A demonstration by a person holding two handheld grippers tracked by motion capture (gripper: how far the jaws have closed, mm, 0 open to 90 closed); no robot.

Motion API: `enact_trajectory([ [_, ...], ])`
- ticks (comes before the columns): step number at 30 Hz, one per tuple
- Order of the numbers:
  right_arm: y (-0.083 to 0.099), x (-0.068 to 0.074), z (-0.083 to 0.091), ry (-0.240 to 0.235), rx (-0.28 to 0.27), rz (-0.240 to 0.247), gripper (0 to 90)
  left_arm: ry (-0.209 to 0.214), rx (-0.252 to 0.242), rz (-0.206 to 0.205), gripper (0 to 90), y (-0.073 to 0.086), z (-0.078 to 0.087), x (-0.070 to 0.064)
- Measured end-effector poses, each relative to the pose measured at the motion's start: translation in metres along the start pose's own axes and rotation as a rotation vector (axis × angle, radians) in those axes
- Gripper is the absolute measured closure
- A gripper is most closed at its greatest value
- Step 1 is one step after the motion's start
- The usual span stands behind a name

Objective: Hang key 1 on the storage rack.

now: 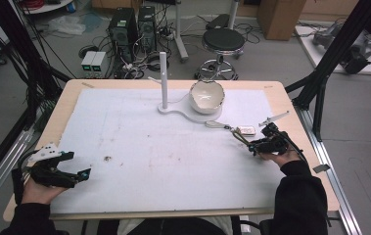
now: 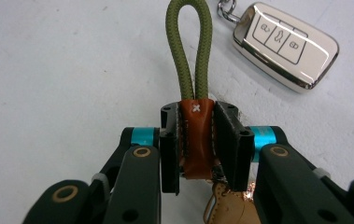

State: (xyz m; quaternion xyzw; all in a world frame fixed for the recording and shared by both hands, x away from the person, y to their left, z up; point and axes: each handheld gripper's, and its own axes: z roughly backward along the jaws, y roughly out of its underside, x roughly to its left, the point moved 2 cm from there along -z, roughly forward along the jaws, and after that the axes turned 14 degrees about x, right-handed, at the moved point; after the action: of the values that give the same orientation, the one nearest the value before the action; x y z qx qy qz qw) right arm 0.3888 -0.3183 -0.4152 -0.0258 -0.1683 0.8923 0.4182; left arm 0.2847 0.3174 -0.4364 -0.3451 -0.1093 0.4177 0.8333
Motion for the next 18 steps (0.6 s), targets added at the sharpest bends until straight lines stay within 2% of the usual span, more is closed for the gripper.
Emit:
enact_trajectory([
  [2,-0.006,0.006,0.008,0.016,-0.01,0.018,72.0,0.002,0.0,-0.002,1.9,0.0,0.0,0.0],
  [7,-0.021,0.018,0.026,0.019,-0.042,0.046,72.0,-0.006,-0.006,0.001,1.9,0.0,0.0,0.001],
  [8,-0.028,0.022,0.033,0.022,-0.065,0.066,71.9,-0.007,-0.004,0.001,1.9,0.0,0.0,0.001],
  [9,-0.028,0.022,0.033,0.022,-0.065,0.066,71.9,-0.004,-0.004,0.002,1.9,0.0,0.001,0.001],
  [12,-0.041,0.028,0.043,0.033,-0.11,0.06,71.9,-0.007,-0.004,0.002,1.9,0.0,0.001,0.001],
  [15,-0.047,0.031,0.047,0.031,-0.116,0.068,72.0,-0.007,-0.002,0.001,1.9,0.0,0.0,0.001],
  [18,-0.063,0.038,0.056,0.03,-0.127,0.092,71.9,-0.005,-0.002,0.001,2.0,0.0,0.001,0.001],
])
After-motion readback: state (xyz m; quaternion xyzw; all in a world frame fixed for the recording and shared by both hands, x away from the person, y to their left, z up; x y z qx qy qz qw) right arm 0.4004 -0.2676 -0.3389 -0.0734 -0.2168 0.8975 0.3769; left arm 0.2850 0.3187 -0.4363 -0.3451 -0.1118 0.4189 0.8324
